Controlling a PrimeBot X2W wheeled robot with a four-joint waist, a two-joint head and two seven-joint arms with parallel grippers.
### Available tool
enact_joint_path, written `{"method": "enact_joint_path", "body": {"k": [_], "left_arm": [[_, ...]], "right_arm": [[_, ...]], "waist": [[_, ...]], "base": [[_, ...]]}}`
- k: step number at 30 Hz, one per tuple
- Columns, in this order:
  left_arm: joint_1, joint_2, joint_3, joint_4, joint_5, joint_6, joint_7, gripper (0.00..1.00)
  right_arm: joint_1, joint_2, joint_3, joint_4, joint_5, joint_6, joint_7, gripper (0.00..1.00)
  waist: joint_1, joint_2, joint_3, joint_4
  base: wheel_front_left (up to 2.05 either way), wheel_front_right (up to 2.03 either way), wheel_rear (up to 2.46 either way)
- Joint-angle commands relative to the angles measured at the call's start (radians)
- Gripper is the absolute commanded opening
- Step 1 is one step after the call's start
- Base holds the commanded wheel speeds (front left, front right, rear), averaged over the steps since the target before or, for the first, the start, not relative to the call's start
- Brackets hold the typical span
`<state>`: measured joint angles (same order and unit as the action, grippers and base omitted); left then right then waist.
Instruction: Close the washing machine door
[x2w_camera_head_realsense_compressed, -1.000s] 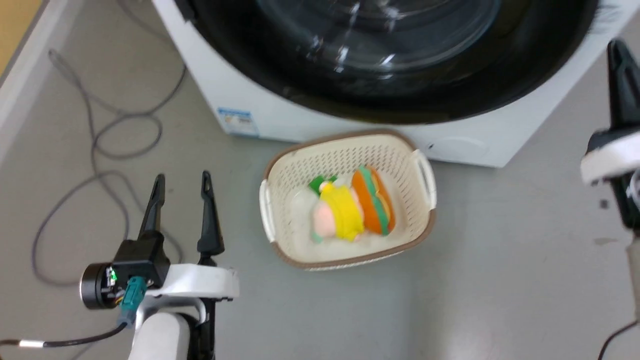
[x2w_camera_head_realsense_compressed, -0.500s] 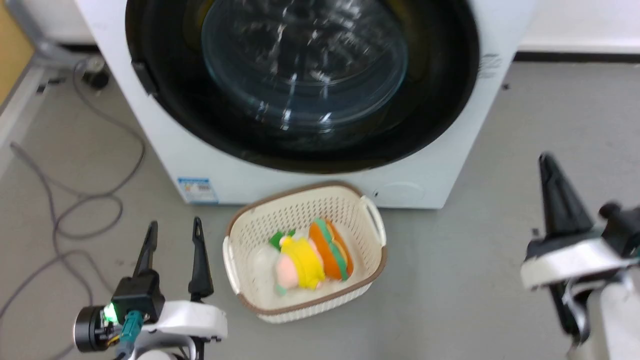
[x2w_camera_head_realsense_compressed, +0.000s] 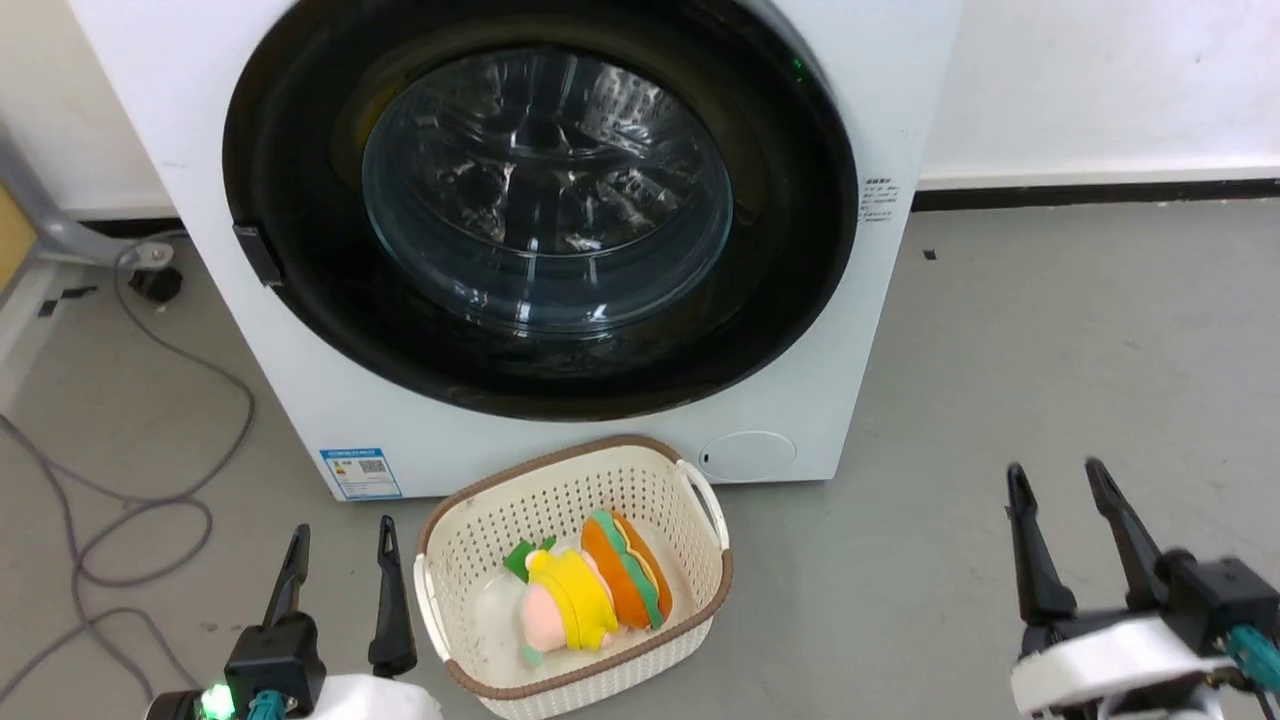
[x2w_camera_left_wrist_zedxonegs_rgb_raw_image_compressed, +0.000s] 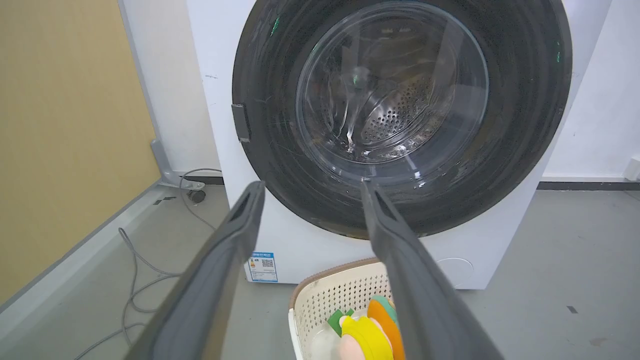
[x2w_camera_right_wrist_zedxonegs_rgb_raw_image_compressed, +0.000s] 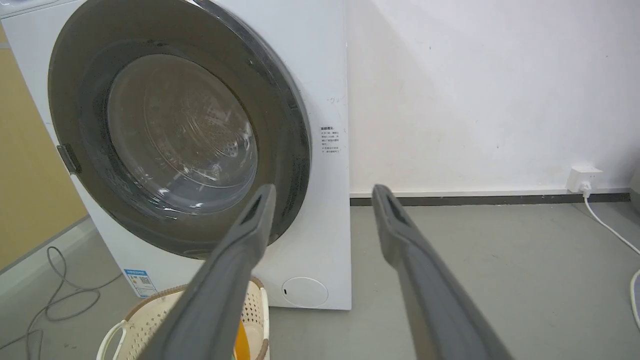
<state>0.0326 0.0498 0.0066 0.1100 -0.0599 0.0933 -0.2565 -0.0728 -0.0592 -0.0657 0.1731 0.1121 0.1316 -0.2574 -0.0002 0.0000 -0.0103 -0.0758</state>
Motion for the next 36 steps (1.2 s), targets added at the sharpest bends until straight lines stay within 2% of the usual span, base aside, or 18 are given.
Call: {"method": "enact_joint_path", "body": {"k": [1, 9, 10, 36], "left_arm": [[0.018, 0.002, 0.002, -0.003, 0.005, 0.000, -0.005, 1.00], [0.024, 0.001, -0.002, -0.006, 0.009, -0.005, -0.005, 1.00], [0.013, 0.000, -0.002, -0.003, 0.006, -0.002, 0.000, 0.00], [0.005, 0.000, -0.002, -0.022, 0.015, -0.018, 0.047, 0.00]], "right_arm": [[0.035, 0.008, -0.005, -0.018, 0.005, -0.001, -0.004, 1.00], [0.062, 0.009, 0.001, -0.022, 0.038, -0.001, -0.004, 1.00], [0.050, 0.004, 0.001, -0.019, 0.035, 0.000, 0.000, 0.00], [0.053, 0.004, 0.012, -0.047, 0.008, 0.000, 0.047, 0.00]], "waist": [[0.0002, 0.0000, -0.007, -0.002], [0.0002, 0.0000, -0.017, -0.002], [0.0002, 0.0000, -0.017, -0.002], [0.0002, 0.0000, -0.012, 0.012]], "base": [[0.00, 0.00, 0.00], [0.00, 0.00, 0.00], [0.00, 0.00, 0.00], [0.00, 0.00, 0.00]]}}
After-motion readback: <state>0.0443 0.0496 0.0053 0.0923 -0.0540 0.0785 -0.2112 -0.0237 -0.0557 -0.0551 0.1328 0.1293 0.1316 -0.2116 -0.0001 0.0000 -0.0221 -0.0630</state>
